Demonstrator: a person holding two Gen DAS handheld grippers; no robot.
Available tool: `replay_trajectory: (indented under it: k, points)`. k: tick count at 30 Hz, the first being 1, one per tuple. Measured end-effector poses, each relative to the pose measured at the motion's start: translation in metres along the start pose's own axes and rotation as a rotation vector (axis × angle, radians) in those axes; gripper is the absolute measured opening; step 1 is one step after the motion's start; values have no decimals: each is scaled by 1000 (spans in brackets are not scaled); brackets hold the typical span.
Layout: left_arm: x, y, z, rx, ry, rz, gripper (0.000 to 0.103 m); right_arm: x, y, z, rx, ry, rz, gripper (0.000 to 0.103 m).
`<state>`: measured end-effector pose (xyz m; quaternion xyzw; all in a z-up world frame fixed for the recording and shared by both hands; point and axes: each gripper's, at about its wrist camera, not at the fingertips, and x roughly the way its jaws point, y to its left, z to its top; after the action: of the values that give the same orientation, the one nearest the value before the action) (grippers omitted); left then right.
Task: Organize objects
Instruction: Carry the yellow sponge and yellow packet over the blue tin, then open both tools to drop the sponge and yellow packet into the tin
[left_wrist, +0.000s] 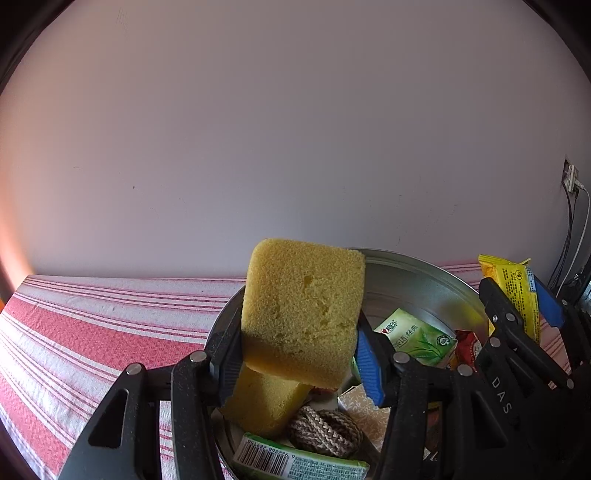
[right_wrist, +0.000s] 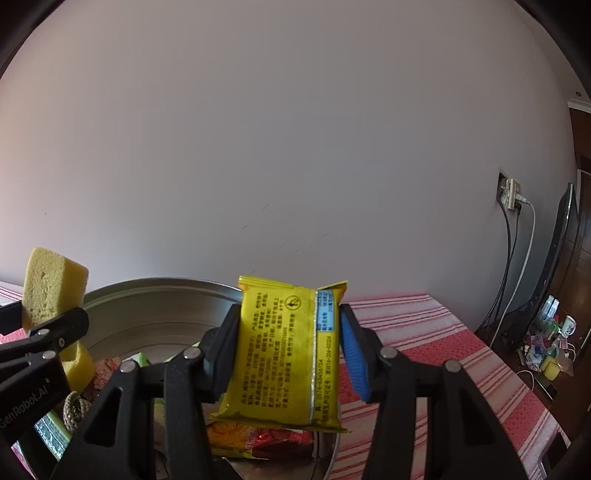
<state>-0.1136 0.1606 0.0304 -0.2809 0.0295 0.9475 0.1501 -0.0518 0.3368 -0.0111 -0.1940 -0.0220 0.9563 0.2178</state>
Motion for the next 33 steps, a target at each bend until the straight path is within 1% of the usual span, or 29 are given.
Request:
replay_trajectory:
  k: [5, 17, 20, 22, 28, 30, 32, 33]
  points:
    - [6, 0, -2, -3, 31, -13, 55, 3, -3, -1, 11, 21, 14, 51]
    - [14, -1, -8, 15, 71, 14, 55, 11, -5, -1, 8, 69, 45, 51]
    - [18, -4, -6, 21, 75, 13, 55, 10, -5, -1, 7, 69, 45, 51]
    - [23, -12, -4, 22, 78, 14, 55, 10, -4, -2, 5, 69, 45, 51]
    - [28, -15, -3, 30, 109, 19, 55, 11, -3, -2, 1, 78, 50, 51]
    - [31, -19, -4, 59, 131, 4, 56, 11, -1, -2, -6, 84, 56, 51]
    - [28, -21, -4, 66, 117, -25, 61, 11, 1, -1, -19, 88, 75, 52]
    - [27, -21, -4, 63, 111, -19, 66, 9, 2, -1, -25, 80, 80, 53]
